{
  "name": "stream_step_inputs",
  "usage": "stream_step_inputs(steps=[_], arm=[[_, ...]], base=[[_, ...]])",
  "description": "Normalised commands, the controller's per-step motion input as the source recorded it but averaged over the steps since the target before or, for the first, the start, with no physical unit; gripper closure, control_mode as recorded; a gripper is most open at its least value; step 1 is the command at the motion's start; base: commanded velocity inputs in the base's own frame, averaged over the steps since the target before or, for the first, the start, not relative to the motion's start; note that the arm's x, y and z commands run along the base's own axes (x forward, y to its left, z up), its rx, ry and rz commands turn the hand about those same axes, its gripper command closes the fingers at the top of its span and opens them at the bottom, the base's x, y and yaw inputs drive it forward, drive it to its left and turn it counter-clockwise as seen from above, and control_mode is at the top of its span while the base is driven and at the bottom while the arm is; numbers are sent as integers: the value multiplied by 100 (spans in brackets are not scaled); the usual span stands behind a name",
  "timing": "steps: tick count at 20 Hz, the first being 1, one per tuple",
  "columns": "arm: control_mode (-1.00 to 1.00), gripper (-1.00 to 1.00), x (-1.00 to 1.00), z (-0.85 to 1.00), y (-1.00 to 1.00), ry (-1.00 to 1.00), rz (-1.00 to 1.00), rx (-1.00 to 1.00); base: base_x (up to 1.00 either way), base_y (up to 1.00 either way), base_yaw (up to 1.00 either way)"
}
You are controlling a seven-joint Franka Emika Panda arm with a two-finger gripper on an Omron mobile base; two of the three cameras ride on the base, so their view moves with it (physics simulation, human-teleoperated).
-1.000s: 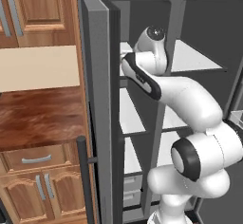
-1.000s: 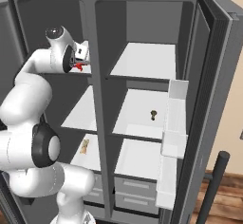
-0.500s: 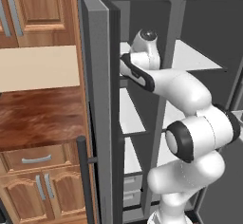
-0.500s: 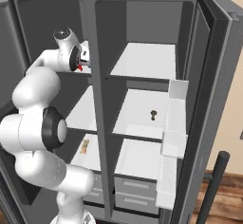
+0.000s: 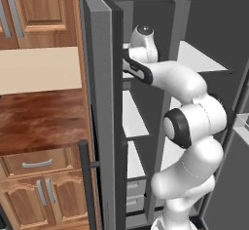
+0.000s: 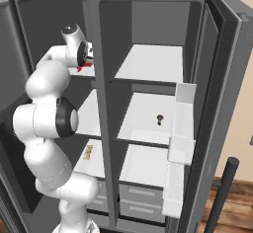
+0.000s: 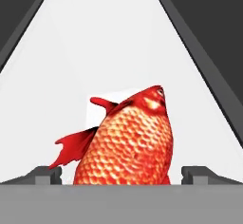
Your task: Pick up the frozen fish from the freezer, place it on any shelf in the fridge, and close the fridge and freezer doors when done.
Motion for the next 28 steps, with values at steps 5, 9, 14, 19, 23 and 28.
stream_step_inputs(steps=[5, 9, 14, 19, 23, 28], arm=[[-100, 100, 0, -70, -4, 5, 0, 0], [-100, 100, 6, -28, -11, 0, 0, 0], [-100, 100, 0, 0, -2, -1, 2, 0], [-100, 100, -20, 1, -1, -1, 3, 0], [-100, 100, -57, 15, 0, -2, 0, 0], [-100, 100, -73, 19, 0, -11, 0, 0]], base=[[0, 0, 0], [0, 0, 0], [0, 0, 0], [0, 0, 0], [0, 0, 0], [0, 0, 0]])
